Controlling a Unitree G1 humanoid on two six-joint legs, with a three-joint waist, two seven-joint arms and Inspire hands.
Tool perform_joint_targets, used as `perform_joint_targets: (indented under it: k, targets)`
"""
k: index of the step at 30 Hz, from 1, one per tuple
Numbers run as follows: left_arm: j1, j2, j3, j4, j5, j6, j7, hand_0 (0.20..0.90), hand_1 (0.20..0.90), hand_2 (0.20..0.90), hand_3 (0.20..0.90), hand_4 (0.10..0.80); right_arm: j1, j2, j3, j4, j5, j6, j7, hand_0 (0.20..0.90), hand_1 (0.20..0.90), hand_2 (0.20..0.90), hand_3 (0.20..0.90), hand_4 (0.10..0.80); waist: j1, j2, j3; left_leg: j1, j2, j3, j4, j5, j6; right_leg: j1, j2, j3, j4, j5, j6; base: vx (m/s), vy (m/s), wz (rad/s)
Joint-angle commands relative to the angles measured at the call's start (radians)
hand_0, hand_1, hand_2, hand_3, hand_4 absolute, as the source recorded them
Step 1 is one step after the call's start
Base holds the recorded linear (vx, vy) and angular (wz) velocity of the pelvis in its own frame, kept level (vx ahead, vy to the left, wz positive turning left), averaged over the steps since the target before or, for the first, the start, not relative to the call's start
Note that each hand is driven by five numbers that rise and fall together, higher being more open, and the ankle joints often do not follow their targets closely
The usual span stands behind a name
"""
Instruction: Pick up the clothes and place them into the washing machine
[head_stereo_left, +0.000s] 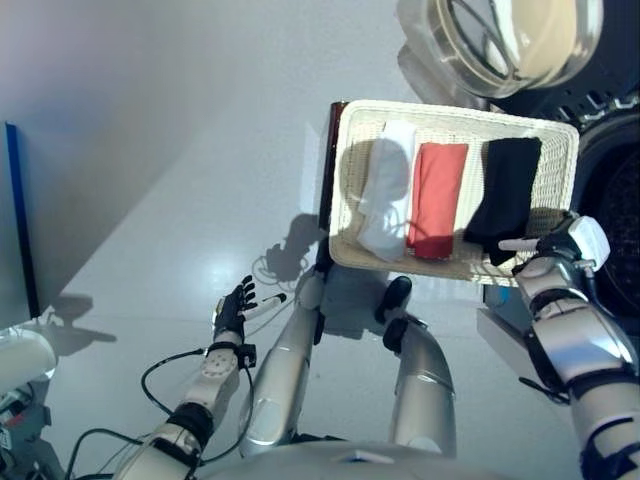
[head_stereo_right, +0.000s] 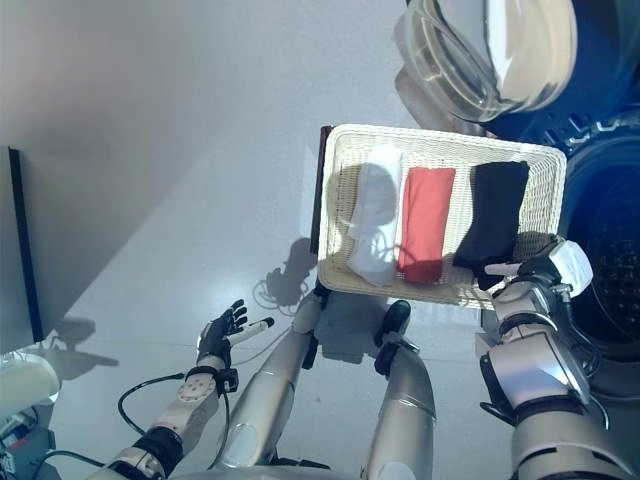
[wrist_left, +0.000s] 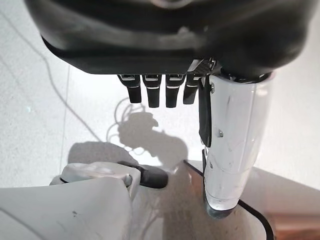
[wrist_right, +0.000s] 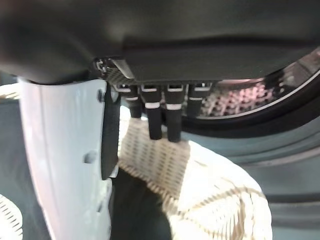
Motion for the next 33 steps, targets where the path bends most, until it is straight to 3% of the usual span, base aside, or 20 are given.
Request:
perform_joint_targets:
  k: [1,15,26,33]
  targets:
    - [-0.008,0.065,0.012,-0.008,-0.025,-0.033,0.032,0.9,0.9,0.9,0.9,0.8,-0.047,0.055,0.035,-0.094,-0.042,-0.062,0.046,0.9,0.9,0.9,0.9,0.8,0.061,-0.076,0.026,-0.012,-0.078,0.042,0.143,-0.164,-0.02,0.205,-0.021,0.034,-0.336,0.167,0.11,0.033,0.022,0.21]
    - [-0.003,0.087,0.014,-0.018,-0.022,-0.031,0.04,0.9,0.9,0.9,0.9,0.8,-0.029,0.091,0.028,-0.09,-0.042,-0.051,0.032,0.9,0.9,0.9,0.9,0.8,0.086,-0.088,0.032,-0.028,-0.094,0.02,0.146,-0.154,-0.031,0.221,-0.024,0.008,-0.338,0.163,0.111,0.028,0.023,0.12]
    - [0.029,0.097,0.002,-0.077,-0.029,-0.033,0.057,0.9,0.9,0.9,0.9,0.8,-0.115,-0.01,0.041,-0.04,-0.08,-0.016,-0.005,0.9,0.9,0.9,0.9,0.8,0.06,-0.057,0.049,-0.067,-0.091,0.057,0.151,-0.157,-0.02,0.138,-0.037,0.049,-0.281,0.145,0.1,-0.021,0.042,-0.01]
    - [0.01,0.083,0.003,-0.063,-0.037,-0.027,0.061,0.9,0.9,0.9,0.9,0.8,-0.126,-0.014,0.053,-0.057,-0.087,-0.011,-0.012,0.9,0.9,0.9,0.9,0.8,0.029,-0.041,0.047,-0.061,-0.084,0.08,0.14,-0.153,-0.021,0.13,-0.04,0.07,-0.29,0.152,0.103,-0.021,0.015,-0.11]
